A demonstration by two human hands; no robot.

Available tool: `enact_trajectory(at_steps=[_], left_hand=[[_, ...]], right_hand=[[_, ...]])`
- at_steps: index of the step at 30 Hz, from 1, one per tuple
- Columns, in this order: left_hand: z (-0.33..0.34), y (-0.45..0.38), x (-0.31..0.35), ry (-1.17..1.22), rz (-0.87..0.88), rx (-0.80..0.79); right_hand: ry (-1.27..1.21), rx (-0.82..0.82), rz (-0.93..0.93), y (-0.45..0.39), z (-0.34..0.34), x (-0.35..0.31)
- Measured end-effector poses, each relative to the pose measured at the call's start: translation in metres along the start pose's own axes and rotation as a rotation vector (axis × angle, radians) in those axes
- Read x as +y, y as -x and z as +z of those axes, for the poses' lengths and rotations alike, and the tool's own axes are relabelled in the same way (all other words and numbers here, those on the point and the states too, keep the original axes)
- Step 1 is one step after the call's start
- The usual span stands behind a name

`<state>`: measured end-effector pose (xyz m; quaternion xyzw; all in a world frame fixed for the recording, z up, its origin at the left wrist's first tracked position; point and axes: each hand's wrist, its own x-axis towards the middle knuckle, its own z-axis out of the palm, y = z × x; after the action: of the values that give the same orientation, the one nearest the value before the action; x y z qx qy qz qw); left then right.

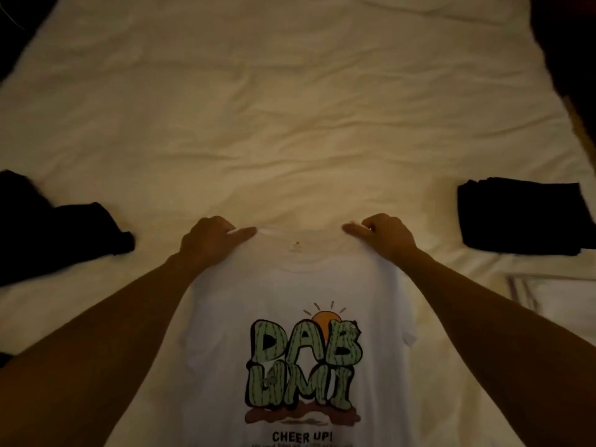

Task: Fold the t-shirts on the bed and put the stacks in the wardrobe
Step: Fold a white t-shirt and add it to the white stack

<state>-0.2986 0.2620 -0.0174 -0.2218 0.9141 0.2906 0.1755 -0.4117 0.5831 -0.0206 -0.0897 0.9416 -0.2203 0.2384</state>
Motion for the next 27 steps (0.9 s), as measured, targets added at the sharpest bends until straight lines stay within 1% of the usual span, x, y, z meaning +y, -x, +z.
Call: enact_trajectory(at_steps=[4, 7, 9, 11, 13, 14, 15, 16, 17, 18, 19, 20, 21, 23, 25, 27], left_hand=[[0.013, -0.037, -0.009, -0.079, -0.023, -0.029], [0.026, -0.06, -0.022, -0.058, -0.014, -0.067], [0.035, -0.066, -0.033, 0.016, 0.031, -0.181], [0.039, -0.067, -0.049, 0.121, 0.044, -0.345], [0.032, -0.069, -0.07, 0.182, -0.006, -0.459], [0.026, -0.072, -0.082, 0.187, -0.031, -0.485], [0.018, -0.076, -0.094, 0.175, -0.05, -0.503], [0.011, -0.079, -0.104, 0.158, -0.063, -0.523], [0.004, -0.079, -0.114, 0.15, -0.073, -0.556], [0.001, -0.078, -0.124, 0.155, -0.086, -0.59], [-0.002, -0.076, -0.133, 0.181, -0.104, -0.612], [-0.003, -0.071, -0.141, 0.213, -0.117, -0.624], [-0.003, -0.066, -0.149, 0.247, -0.128, -0.621], [0.003, -0.053, -0.165, 0.298, -0.148, -0.594], [0.01, -0.042, -0.182, 0.242, -0.129, -0.531], [0.012, -0.034, -0.192, 0.197, -0.093, -0.428]], right_hand=[[0.036, -0.057, 0.075, -0.04, 0.024, 0.007], [0.06, -0.046, 0.131, -0.056, 0.048, 0.006], [0.125, -0.062, 0.187, -0.056, 0.063, 0.008], [0.282, -0.047, 0.214, -0.048, 0.079, 0.007], [0.457, 0.04, 0.138, -0.035, 0.093, -0.009], [0.487, 0.093, 0.062, -0.029, 0.101, -0.024], [0.462, 0.124, -0.022, -0.023, 0.108, -0.043], [0.381, 0.098, -0.101, -0.016, 0.115, -0.066], [0.258, 0.01, -0.17, -0.008, 0.125, -0.091], [0.155, -0.123, -0.214, -0.001, 0.136, -0.115], [0.107, -0.262, -0.245, 0.004, 0.149, -0.137], [0.086, -0.358, -0.272, 0.007, 0.164, -0.158], [0.073, -0.41, -0.28, 0.006, 0.179, -0.174], [0.071, -0.445, -0.25, 0.001, 0.204, -0.2], [0.127, -0.465, -0.221, -0.009, 0.22, -0.216], [0.219, -0.517, -0.217, -0.019, 0.229, -0.226]])
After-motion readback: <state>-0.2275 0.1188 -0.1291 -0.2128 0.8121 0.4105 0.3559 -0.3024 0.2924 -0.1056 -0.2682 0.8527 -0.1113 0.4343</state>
